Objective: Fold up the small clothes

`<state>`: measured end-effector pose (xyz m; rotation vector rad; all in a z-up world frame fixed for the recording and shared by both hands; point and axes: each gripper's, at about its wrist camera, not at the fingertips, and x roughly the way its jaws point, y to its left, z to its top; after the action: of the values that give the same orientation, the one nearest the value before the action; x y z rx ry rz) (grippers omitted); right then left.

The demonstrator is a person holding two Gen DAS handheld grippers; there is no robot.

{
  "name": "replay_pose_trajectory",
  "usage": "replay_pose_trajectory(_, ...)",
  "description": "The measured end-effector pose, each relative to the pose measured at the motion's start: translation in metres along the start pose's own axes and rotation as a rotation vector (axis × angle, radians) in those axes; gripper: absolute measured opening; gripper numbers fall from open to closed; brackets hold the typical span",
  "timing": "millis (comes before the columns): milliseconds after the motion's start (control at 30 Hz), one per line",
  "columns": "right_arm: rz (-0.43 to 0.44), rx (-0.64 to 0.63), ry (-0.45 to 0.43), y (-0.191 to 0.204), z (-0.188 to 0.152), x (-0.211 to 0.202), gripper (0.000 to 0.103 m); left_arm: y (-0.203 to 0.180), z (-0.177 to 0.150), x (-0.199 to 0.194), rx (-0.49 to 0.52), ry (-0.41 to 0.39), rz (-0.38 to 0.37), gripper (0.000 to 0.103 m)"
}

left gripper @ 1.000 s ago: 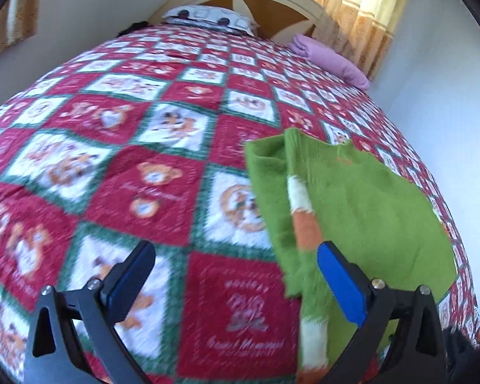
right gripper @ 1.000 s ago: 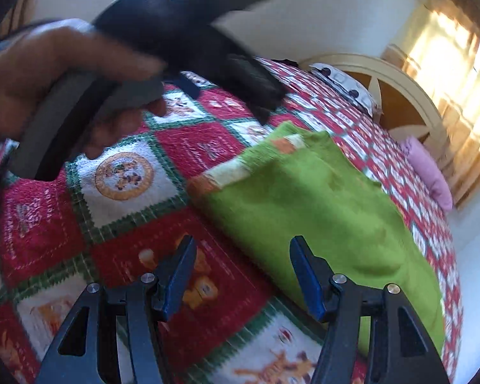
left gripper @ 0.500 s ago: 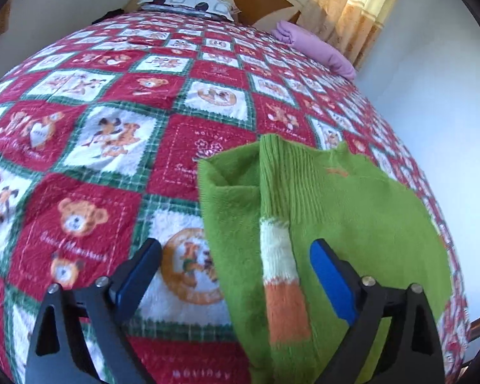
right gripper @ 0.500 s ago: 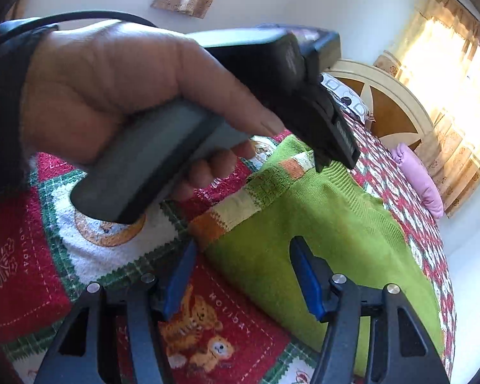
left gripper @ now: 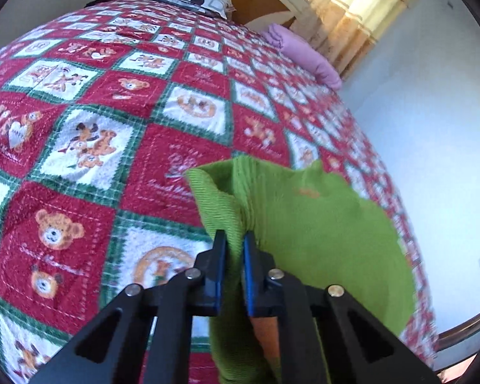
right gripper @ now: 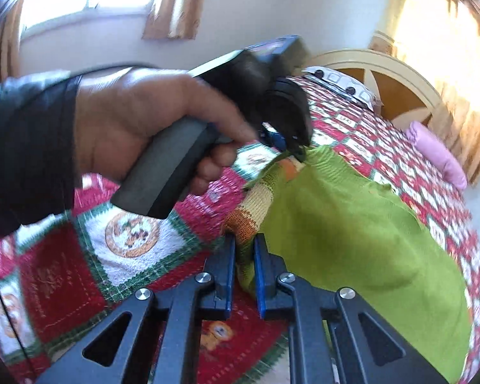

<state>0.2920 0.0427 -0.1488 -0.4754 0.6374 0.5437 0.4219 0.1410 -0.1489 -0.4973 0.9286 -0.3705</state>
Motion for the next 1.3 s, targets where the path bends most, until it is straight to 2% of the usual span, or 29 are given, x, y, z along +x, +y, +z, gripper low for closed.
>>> replay_pose_trajectory(133,0.034,0.117,-0.035,-0.036,-0.002,-0.020,0.009,-0.020,0.007,-0.012,-0.016,-0.028,-0.054,0.011)
replay_pose_trajectory(367,0.058,0.275,-0.092,-0.094,-0.018,-0.053,0.007,-0.082,0.022,-0.024,0.036,-0.055,-0.118,0.010)
replay_pose_trajectory(600,0.081,0.388,-0.150,-0.125,-0.025,-0.071,0.006,-0.135,0.029,-0.021,0.090,-0.048,-0.143,0.010)
replay_pose_trajectory(867,0.065,0.490,-0.176,-0.175,-0.051,-0.095,0.006,-0.189,0.028,-0.001,0.167,-0.017,-0.166,0.010)
replay_pose_trajectory(1300,0.052,0.657,-0.157,-0.238,-0.098,-0.110,0.006,-0.253,0.019,0.050,0.250,0.072,-0.194,0.010)
